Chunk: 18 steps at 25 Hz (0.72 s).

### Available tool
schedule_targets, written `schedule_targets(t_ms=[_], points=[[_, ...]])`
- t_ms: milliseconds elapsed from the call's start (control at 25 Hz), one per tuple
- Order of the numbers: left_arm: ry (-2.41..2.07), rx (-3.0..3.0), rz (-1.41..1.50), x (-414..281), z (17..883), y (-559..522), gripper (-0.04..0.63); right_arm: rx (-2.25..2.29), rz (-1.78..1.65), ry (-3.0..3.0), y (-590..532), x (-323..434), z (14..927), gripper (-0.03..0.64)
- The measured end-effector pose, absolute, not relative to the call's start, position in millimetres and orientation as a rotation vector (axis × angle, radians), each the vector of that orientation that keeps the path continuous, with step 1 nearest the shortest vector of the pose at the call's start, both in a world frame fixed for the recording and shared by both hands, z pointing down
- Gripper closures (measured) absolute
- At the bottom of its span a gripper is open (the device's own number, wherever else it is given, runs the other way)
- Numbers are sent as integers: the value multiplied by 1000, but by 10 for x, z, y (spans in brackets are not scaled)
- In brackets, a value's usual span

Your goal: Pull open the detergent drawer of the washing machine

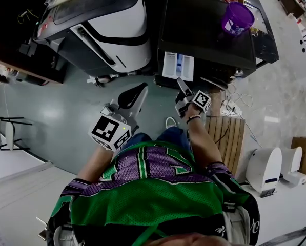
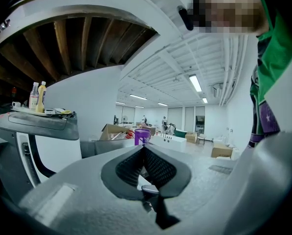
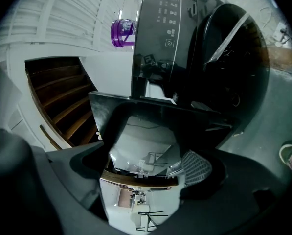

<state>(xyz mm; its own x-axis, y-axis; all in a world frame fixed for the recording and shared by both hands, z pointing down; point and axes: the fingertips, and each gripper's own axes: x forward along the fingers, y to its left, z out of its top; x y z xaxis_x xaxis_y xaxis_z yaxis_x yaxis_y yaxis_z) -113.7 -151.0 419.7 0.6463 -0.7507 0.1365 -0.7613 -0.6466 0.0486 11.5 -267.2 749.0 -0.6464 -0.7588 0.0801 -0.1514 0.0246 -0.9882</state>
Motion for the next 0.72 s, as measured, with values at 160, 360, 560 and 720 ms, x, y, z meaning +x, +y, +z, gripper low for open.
schedule_targets(t_ms=[160, 360, 560, 720], points=[[-1259, 2767, 167, -1117, 4204, -1419, 577, -906, -1653, 1826, -2677, 117, 7497, 153], [-1267, 2764, 178, -1160, 4198, -1357, 578, -930, -1664, 1773, -2635, 86, 7565, 155], [-1291, 2759, 167, -1239, 4173, -1334, 577, -945, -1663, 1795, -2564, 74, 7547, 163], [-1309, 2752, 143, -1255, 4163, -1364, 578, -952, -1661, 1856, -2492, 96, 7525, 163]])
